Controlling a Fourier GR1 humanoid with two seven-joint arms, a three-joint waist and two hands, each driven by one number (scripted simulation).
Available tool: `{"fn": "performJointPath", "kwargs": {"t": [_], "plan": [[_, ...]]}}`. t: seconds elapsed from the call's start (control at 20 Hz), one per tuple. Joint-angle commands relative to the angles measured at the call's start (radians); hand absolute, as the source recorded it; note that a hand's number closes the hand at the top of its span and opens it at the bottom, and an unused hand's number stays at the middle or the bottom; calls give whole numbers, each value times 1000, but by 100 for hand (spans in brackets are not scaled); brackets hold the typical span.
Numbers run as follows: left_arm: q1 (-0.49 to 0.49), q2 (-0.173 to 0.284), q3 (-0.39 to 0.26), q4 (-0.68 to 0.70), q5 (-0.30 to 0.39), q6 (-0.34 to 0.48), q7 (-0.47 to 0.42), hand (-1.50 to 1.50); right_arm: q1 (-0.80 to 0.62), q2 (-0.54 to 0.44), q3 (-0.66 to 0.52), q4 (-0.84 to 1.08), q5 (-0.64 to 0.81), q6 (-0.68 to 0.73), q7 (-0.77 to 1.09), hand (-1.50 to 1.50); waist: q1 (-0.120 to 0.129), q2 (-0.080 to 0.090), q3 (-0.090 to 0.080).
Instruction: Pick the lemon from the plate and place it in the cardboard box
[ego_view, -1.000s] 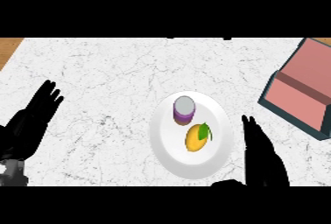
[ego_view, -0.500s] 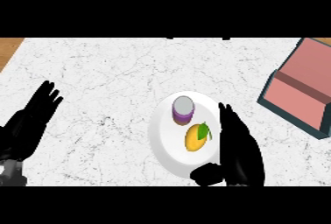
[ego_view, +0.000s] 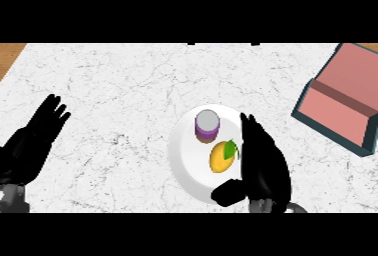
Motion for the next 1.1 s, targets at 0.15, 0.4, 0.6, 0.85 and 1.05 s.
{"fn": "performJointPath", "kwargs": {"t": [0.15, 0.4, 0.6, 0.85, 1.05], "plan": [[-36, -15, 11, 7, -6, 9, 32, 0, -147, 17, 34, 101, -21, 18, 246, -150, -1, 1, 0], [4, -10, 20, 9, -15, -23, -6, 0, -164, 17, 31, 155, -29, 51, 247, -150, 2, 0, 0], [-7, 2, 50, 24, 1, -35, 10, 0, -160, 17, 2, 173, -41, 39, 247, -150, -4, 0, 0], [13, -24, 26, -35, -33, -6, 13, 0, -182, 17, -6, 220, -59, 27, 246, -150, 0, -2, 1], [29, -31, 22, -32, -42, -3, 23, 0, -143, 17, -9, 235, -48, 38, 246, -150, -6, -2, 1]]}}
